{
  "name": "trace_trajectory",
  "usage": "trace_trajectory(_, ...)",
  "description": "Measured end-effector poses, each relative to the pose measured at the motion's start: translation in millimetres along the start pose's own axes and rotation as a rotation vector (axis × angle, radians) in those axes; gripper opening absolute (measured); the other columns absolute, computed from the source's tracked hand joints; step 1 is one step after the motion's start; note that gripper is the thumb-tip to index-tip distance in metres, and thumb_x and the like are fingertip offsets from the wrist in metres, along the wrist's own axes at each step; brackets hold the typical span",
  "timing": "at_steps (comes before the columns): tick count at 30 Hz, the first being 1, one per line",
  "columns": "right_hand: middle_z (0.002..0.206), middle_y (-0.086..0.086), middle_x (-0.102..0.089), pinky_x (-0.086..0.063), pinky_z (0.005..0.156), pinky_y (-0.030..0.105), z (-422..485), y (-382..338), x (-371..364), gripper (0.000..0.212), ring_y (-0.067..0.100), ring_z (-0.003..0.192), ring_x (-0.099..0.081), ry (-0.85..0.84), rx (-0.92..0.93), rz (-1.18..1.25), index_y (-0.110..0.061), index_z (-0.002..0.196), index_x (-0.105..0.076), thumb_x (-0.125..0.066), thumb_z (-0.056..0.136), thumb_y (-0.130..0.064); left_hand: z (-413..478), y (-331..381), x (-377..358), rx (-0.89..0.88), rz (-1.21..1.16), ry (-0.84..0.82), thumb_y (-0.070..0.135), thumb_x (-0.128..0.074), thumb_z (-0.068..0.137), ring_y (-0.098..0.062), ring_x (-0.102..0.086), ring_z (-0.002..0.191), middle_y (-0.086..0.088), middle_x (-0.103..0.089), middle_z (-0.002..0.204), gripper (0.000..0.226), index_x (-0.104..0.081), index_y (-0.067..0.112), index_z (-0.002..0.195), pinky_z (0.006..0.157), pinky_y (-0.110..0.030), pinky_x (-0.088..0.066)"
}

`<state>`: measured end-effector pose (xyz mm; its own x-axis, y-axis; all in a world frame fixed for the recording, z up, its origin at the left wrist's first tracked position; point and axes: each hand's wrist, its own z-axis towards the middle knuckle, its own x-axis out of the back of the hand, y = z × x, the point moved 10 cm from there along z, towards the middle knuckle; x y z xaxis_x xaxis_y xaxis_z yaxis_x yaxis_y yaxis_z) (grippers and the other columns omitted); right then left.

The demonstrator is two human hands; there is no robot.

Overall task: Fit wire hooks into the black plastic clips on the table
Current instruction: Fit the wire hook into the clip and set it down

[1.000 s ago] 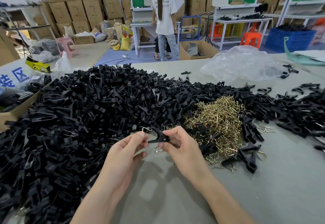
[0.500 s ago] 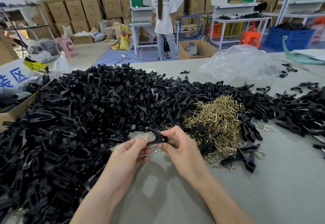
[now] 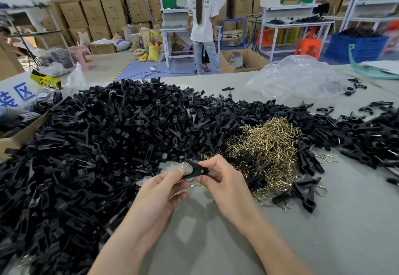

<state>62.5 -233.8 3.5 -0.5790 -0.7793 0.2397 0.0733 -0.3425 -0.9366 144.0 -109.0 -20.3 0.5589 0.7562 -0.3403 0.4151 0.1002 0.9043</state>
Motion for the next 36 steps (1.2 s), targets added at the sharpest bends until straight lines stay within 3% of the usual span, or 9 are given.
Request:
trace_trajectory(12,0.097,-0.018,-0.076,-0.049,0.081,0.012,0.0,3.1,-3.3,0.022,-0.001,0.096,-0.070,-0.023,0.017,-0.053,-0.027,0.101,-0.061,-0.067,0.095,-0.007,-3.5,1.0,-4.6,-0.002,0.025,-0.032,0.019,-0.059,0.096,-0.014,-0.066,0.077,-0.010,-0.076,0.095,0.025,-0.077,0.003,0.101,0.071,-0.026,-0.057)
trace_trajectory(21,0.099,-0.016,-0.076,-0.054,0.094,0.036,0.1,2.1,-6.5,0.021,0.004,0.101,-0.070,-0.064,-0.015,-0.033,-0.029,0.106,-0.060,-0.063,0.097,-0.010,-3.9,4.5,-5.1,-0.034,0.053,-0.082,0.031,-0.063,0.087,-0.016,-0.066,0.080,-0.020,-0.074,0.105,0.039,-0.072,-0.001,0.107,0.074,-0.027,-0.057)
trace_trajectory(25,0.102,-0.018,-0.076,-0.052,0.097,0.039,0.2,2.6,-9.4,0.022,0.003,0.104,-0.069,-0.075,-0.014,-0.038,-0.032,0.106,-0.060,-0.063,0.097,-0.013,-3.2,4.8,-4.4,-0.037,0.069,-0.092,0.029,-0.064,0.088,-0.016,-0.065,0.082,-0.021,-0.073,0.107,0.037,-0.073,-0.002,0.105,0.074,-0.027,-0.058)
trace_trajectory(28,0.101,-0.022,-0.075,-0.052,0.097,0.036,1.0,2.9,-8.4,0.023,-0.001,0.104,-0.068,-0.062,0.003,-0.061,-0.035,0.105,-0.060,-0.064,0.096,-0.014,-5.1,6.2,-9.4,-0.040,0.046,-0.117,0.028,-0.067,0.082,-0.017,-0.067,0.079,-0.020,-0.074,0.102,0.030,-0.077,0.003,0.096,0.073,-0.026,-0.060)
trace_trajectory(31,0.101,-0.025,-0.074,-0.052,0.093,0.027,0.7,4.0,-7.2,0.026,-0.003,0.102,-0.068,-0.061,0.005,-0.056,-0.037,0.106,-0.060,-0.063,0.095,-0.013,-7.5,2.7,-13.6,-0.005,-0.029,-0.144,0.024,-0.065,0.085,-0.024,-0.069,0.080,-0.022,-0.072,0.103,0.044,-0.064,-0.004,0.118,0.073,-0.031,-0.061)
trace_trajectory(36,0.095,-0.020,-0.076,-0.046,0.086,0.008,-1.4,1.4,-9.7,0.028,-0.003,0.097,-0.070,-0.106,0.004,-0.049,-0.034,0.105,-0.065,-0.065,0.093,-0.009,-13.0,3.0,-14.2,0.035,0.000,-0.262,0.026,-0.061,0.091,-0.029,-0.065,0.079,-0.018,-0.064,0.104,0.039,-0.066,0.020,0.129,0.072,-0.039,-0.058)
